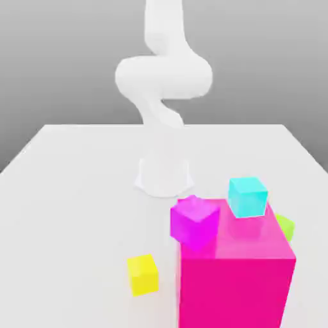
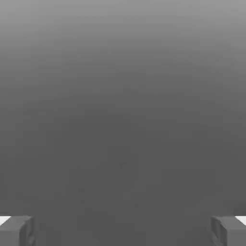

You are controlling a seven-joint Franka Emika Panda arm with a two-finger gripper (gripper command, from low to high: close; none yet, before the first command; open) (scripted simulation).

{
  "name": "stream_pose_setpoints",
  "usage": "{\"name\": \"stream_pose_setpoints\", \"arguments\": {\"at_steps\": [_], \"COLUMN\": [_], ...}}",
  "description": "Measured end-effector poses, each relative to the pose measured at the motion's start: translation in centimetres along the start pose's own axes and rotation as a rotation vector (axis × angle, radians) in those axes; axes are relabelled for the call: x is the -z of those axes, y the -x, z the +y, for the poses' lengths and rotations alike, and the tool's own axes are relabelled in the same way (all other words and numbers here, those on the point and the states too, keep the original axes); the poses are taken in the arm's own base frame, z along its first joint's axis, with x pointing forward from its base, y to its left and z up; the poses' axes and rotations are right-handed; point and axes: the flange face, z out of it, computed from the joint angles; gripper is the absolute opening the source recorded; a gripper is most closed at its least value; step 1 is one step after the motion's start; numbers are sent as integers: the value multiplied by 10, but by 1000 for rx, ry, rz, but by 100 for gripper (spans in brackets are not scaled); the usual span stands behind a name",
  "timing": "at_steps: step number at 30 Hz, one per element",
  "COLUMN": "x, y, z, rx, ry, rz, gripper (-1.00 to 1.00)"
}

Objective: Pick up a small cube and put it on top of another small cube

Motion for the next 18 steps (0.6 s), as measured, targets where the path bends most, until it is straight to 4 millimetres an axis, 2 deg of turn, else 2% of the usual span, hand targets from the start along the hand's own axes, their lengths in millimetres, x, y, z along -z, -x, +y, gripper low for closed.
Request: {"name": "stream_pose_setpoints", "arguments": {"at_steps": [4,9,13,18], "x": [-81,-177,-233,-276], "y": [50,147,239,356], "z": [-19,-23,-8,37], "rx": [64,171,273,418], "ry": [13,79,147,246], "rz": [-152,-328,-451,-579], "gripper": [0,0,0,0]}}
